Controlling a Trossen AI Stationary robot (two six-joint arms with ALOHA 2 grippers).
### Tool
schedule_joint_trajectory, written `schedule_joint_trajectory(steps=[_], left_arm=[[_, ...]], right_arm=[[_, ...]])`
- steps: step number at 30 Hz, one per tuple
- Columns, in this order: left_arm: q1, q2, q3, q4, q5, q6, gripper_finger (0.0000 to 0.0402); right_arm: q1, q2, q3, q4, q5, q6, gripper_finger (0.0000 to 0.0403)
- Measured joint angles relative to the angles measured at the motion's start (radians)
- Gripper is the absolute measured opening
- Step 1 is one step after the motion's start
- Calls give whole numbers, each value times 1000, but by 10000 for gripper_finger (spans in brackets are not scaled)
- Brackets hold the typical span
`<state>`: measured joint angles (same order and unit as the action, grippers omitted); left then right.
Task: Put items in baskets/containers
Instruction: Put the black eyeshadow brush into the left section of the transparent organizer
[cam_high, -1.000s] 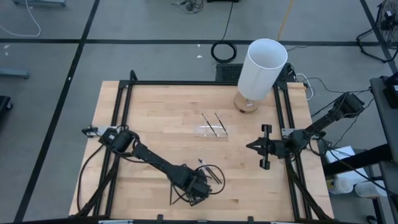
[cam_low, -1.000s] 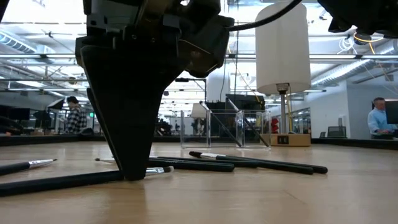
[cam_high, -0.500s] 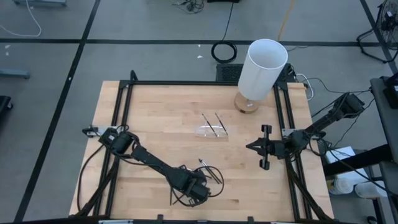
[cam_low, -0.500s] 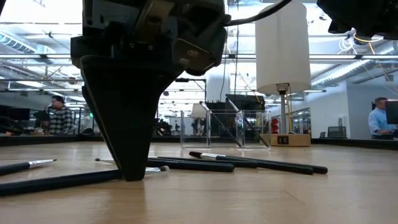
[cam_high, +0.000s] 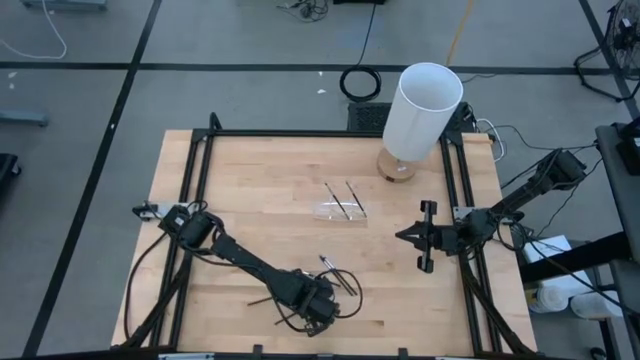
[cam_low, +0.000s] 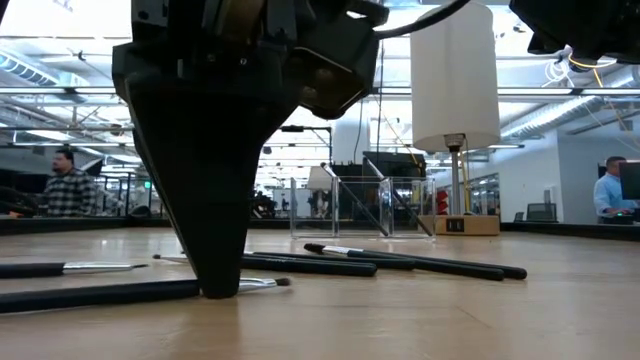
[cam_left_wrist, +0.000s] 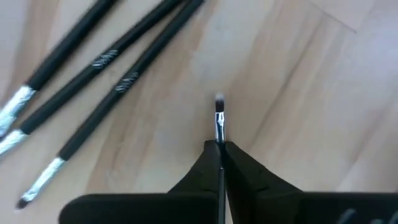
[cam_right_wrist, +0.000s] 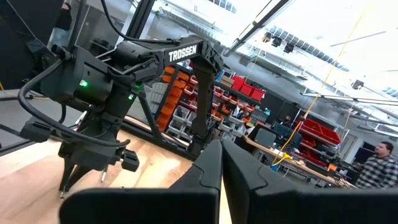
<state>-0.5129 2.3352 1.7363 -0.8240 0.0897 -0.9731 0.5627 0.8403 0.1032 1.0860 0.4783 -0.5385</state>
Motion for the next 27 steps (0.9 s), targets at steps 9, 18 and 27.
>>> schedule_joint_trajectory(steps=[9,18,27], left_arm=[[-7,1,30,-25,-45,21,5],[-8,20,161,-178,-126,78,4],[-3,28,233,-297,-223,85,3]], right_arm=[[0,0,0,0,0,2,0],[0,0,0,-6,0,25,0],[0,0,0,-6,0,29,0]])
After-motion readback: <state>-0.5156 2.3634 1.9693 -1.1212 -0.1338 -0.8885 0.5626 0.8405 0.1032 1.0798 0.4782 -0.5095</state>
